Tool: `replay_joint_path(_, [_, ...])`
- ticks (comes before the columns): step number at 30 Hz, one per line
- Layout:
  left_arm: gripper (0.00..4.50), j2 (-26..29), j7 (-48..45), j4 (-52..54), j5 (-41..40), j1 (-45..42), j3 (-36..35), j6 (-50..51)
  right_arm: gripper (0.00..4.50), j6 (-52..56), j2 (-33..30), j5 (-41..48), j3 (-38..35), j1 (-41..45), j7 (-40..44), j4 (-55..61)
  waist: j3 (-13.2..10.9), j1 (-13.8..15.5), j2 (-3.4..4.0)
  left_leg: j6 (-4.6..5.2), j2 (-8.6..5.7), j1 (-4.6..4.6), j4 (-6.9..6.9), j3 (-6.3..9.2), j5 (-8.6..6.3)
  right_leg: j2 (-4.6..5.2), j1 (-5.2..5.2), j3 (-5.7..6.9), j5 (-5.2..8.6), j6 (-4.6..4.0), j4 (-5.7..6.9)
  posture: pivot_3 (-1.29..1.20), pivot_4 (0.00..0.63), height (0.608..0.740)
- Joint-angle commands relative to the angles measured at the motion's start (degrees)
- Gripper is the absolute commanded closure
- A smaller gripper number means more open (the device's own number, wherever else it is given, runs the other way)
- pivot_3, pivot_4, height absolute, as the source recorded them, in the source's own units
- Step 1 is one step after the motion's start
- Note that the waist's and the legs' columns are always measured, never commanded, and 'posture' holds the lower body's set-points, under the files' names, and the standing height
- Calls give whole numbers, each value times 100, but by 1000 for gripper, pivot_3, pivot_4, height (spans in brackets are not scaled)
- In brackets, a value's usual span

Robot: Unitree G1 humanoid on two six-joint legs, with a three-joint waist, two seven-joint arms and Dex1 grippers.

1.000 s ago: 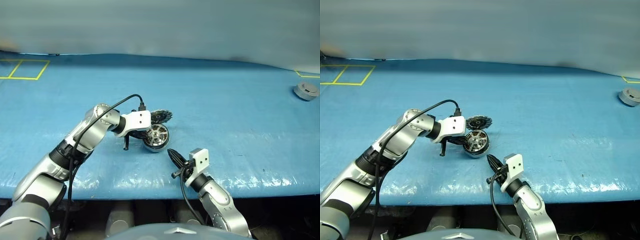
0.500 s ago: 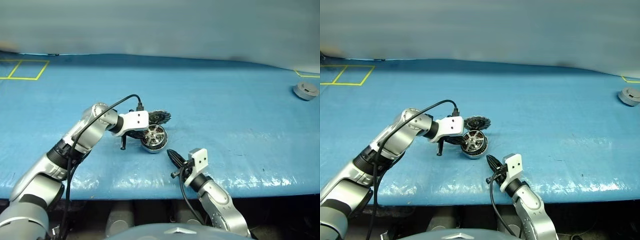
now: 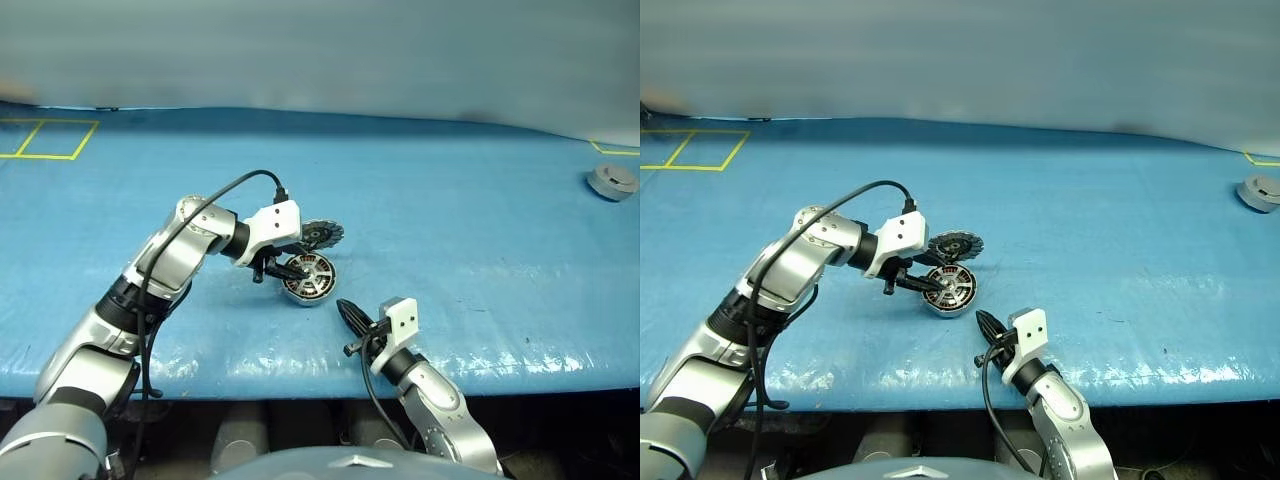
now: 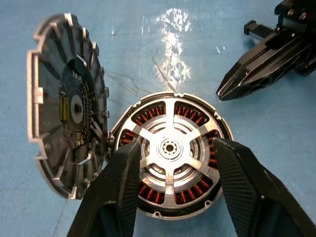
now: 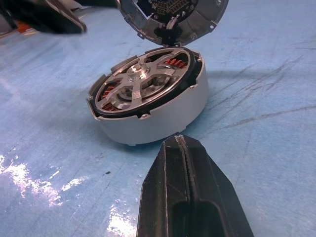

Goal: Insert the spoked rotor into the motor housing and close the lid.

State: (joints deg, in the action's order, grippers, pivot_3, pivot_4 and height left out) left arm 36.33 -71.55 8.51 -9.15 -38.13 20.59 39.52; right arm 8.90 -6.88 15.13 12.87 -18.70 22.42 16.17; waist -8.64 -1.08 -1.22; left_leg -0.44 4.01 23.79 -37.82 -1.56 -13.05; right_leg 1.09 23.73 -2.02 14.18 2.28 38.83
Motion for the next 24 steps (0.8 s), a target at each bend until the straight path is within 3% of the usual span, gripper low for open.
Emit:
replay_joint_path(1, [3739, 185, 11, 523, -499, 410, -489, 208, 4500, 70, -38, 141, -206, -4, -91, 447, 0, -25, 2, 0, 0, -2, 3, -1, 0, 0, 0, -3, 0, 0, 0, 0, 150, 740])
replay_joint_path(3, [4443, 195, 192, 809, -773, 771, -770, 355, 4500, 261, -59, 237, -313, 42, -168, 679, -1, -28, 2, 0, 0, -4, 4, -2, 0, 0, 0, -5, 0, 0, 1, 0, 150, 740])
replay_joint_path(4, [4477, 182, 298, 945, -875, 979, -906, 341, 4500, 472, -56, 338, -366, 82, -244, 822, -1, -20, 0, 0, 1, -3, 3, -5, 0, 1, 0, -7, 0, 1, 1, 0, 150, 740])
replay_joint_path(7, [4477, -64, 974, 1304, -951, 1721, -1332, 80, 4500, 1308, -61, 502, -459, 328, -600, 1287, -1, -15, 1, 0, 0, -3, -1, -7, 0, 4, -2, -8, -2, 3, 0, 0, 150, 740])
replay_joint_path(11, [4477, -749, 2220, 1694, -549, 3038, -1775, -1231, 4500, 2610, -291, 275, -152, 936, -1009, 1966, 1, -21, 0, 0, -1, -11, -1, -19, 0, 6, -4, -23, -5, 8, -2, 0, 150, 740])
replay_joint_path(17, [4477, -1268, 2766, 1855, -551, 4559, -1825, -2317, 4500, 4414, -397, 323, 320, 2125, -1230, 2017, 4, 16, -3, 0, 1, -13, 1, -25, 0, 6, -1, -26, -7, 6, -1, 0, 150, 740])
replay_joint_path(24, [4477, -1517, 3253, 1502, -72, 5290, -1474, -3188, 4500, 4753, -118, 178, 478, 3043, -1230, 1197, 4, 30, -4, 3, -11, -10, 0, -31, -1, 17, 1, -31, -7, 8, -8, 0, 150, 740])
